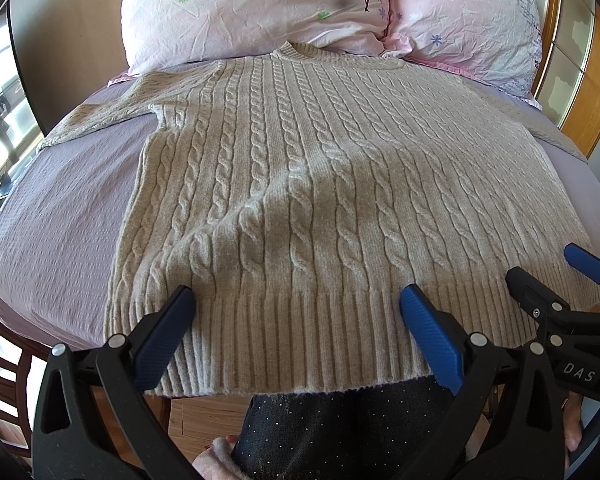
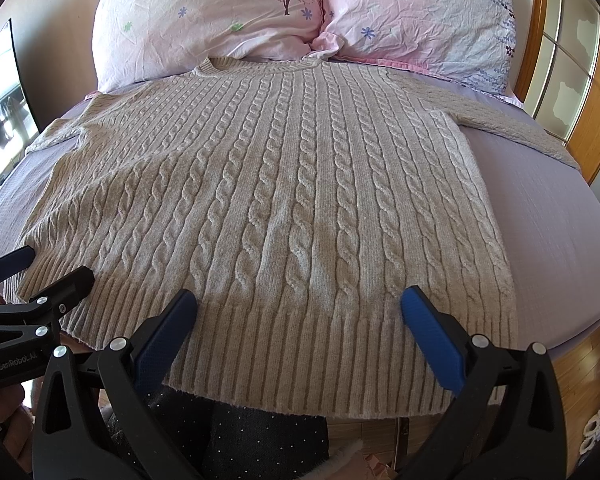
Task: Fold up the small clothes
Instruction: 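Grasp the sweater sleeve with the right gripper and fold it across the body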
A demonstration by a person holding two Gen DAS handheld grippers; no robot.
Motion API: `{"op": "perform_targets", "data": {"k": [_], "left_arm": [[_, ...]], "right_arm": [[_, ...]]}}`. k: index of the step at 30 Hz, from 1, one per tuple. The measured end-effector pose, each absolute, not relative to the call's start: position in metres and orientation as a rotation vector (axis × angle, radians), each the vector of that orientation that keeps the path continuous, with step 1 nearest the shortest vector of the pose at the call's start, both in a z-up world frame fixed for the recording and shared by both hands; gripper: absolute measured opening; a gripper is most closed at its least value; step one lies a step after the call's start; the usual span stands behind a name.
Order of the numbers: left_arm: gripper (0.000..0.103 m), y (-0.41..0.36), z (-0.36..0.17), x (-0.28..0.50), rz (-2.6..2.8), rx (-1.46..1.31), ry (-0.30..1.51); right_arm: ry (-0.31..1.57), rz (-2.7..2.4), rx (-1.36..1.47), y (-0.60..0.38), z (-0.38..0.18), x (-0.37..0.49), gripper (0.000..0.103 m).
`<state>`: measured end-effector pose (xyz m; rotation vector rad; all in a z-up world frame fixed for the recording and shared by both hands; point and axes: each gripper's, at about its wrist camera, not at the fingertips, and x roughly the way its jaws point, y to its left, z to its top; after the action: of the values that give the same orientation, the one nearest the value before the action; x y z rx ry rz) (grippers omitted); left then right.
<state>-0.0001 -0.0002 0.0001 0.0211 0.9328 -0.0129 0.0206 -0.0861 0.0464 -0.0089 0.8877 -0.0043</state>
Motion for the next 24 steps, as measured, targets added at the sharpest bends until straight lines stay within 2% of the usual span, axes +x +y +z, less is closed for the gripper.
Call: {"op": "perform_targets", "data": {"k": [4,6,9,14,18,21,24], "left_arm": [[0.101,0.002,0.0,0.001,-0.027,0.035,0.926],[0.101,0.002,0.002,0.003,-0.043,0.047,0.939],[0.101,0.01,0.01,0.009,-0.081,0.013,0.922],[0.101,0.033,0.034,0.032,-0.026,-0.027,0.784],[0.101,0.062,0.052,0.051,0.0,-0.116,0.657],[0.101,0.088,0.059,0.062,0.038,-0.187,0.593],[0.101,0.11,0.062,0.073,0.081,-0.224,0.578]], "right_arm": [[0.845,0.124,-0.035,-0.095,0.049,0.025,0.102],[0.837,0.153,0.051,-0.123,0.057,0.034,0.102],[0.765,0.063,0.241,-0.203,0.085,0.054,0.102],[0.699,-0.254,0.452,-0.353,0.11,0.108,0.101],[0.704,-0.437,0.597,-0.443,0.1,0.147,0.072],[0.715,-0.536,0.775,-0.501,0.078,0.165,0.056],[0.709,-0.598,0.879,-0.532,0.061,0.174,0.053]]}}
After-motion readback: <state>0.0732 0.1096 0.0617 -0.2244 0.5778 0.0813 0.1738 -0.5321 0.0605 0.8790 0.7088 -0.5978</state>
